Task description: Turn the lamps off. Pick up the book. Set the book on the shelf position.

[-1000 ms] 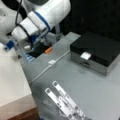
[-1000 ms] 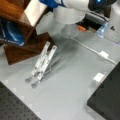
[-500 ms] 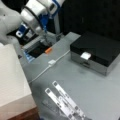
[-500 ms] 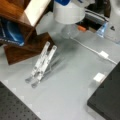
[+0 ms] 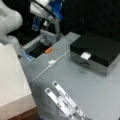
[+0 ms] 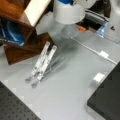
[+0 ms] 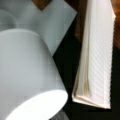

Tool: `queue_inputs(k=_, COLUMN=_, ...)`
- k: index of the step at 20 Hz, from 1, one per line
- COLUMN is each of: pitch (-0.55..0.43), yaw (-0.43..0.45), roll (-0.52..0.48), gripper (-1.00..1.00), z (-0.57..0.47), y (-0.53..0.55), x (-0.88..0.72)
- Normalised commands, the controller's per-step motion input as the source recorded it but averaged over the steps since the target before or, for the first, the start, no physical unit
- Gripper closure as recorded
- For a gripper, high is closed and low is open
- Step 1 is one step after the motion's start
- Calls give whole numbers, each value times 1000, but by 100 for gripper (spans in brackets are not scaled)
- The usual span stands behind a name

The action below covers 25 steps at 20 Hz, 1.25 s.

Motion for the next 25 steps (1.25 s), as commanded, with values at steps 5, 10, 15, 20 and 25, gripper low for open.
queue_inputs(k=5, pitch=-42, yaw=-395, roll=636, gripper=-100, z=82, y=369, x=562)
queue_inputs(k=10, pitch=-114, yaw=-268, roll=532, gripper=-100, z=10, y=223, x=247)
queue_inputs(k=15, pitch=-130, yaw=-198, roll=341, gripper=-100, z=-48, y=104, x=10)
queue_inputs(k=20, pitch=-50, yaw=-131, roll=175, gripper=-100, z=-31, y=86, x=-90)
queue_inputs(k=25, pitch=-13, yaw=-66, roll=73, gripper=-100, z=-147, y=31, x=-87)
